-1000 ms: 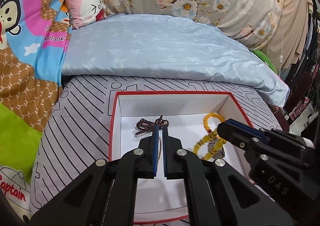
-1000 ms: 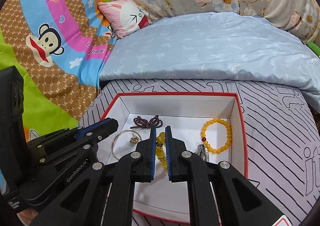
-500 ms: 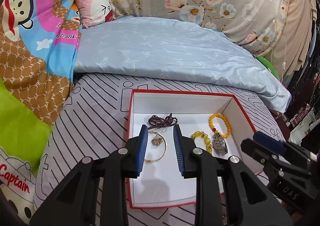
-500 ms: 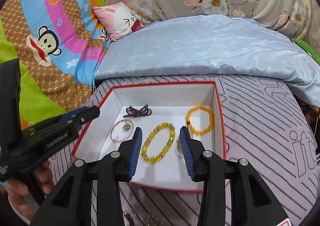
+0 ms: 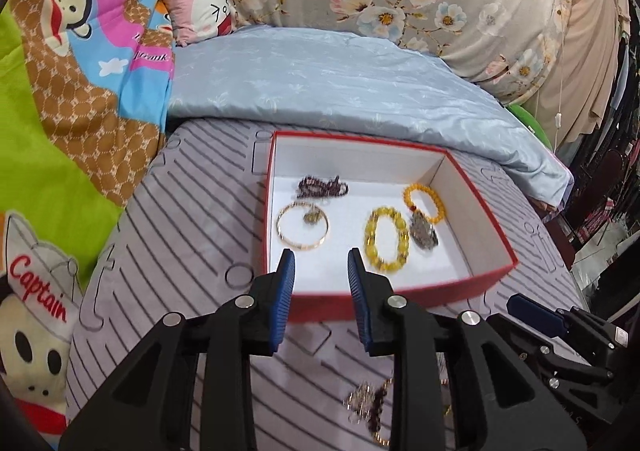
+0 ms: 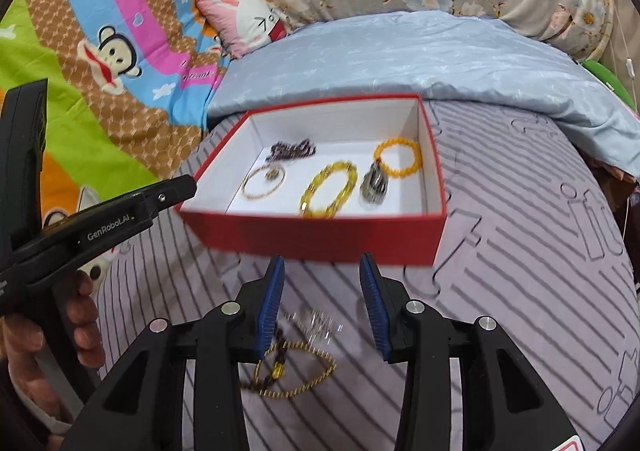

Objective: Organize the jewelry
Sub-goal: 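Move both open tools back toward the gold chain and beaded bracelets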

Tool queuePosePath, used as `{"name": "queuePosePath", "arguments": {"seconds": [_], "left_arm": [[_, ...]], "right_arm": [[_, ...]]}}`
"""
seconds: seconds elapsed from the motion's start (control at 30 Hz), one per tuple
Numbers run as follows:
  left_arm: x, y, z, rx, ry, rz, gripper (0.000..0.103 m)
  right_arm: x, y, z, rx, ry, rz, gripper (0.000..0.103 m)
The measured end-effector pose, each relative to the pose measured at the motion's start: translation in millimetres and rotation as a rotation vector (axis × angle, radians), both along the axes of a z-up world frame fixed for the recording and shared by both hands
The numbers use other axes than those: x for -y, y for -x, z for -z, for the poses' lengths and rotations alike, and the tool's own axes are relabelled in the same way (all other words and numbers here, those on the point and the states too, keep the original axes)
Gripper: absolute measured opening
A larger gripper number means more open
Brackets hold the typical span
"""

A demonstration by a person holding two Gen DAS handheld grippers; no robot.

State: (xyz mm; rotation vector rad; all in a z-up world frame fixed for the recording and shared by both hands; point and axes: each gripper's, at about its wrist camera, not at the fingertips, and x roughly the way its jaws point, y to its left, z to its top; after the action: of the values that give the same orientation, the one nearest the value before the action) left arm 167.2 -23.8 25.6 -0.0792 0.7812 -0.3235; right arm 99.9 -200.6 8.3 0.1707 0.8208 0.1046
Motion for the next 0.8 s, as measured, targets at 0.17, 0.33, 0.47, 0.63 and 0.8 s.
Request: {"name": "queuePosePath", "arguments": {"seconds": [0.17,0.33,0.47,0.63,0.8], "left_arm": [[-10.2,21.9,20.1,-0.057,-0.001,-0.006,0.027],[-15.7,37.8,40.3,-0.109,-0.011,-0.005,0.027],[-18.7,44.5,50.6,-0.138,-0.015,-0.006,0.027],[-20.5,49.8,56.4,-0.157,-0.009,-0.004,0.027],[-18.9,52.7,60.1,-0.171,-0.003,0.005,0.027]], "right_arm": [[-17.6,19.6,18.6,-0.049,-0.016,-0.040,0.035],[-31.0,27.0,38.3,-0.098,-0.011,-0.062,0.023],[-36.8,26.1,46.4,-0.118,-0.013,-0.068,0.021],[-38.3,22.6,52.1,-0.132,-0.010,-0.061,0.021],[-38.2,20.4,59.3,-0.146,-0.010,-0.056,0.021]]}}
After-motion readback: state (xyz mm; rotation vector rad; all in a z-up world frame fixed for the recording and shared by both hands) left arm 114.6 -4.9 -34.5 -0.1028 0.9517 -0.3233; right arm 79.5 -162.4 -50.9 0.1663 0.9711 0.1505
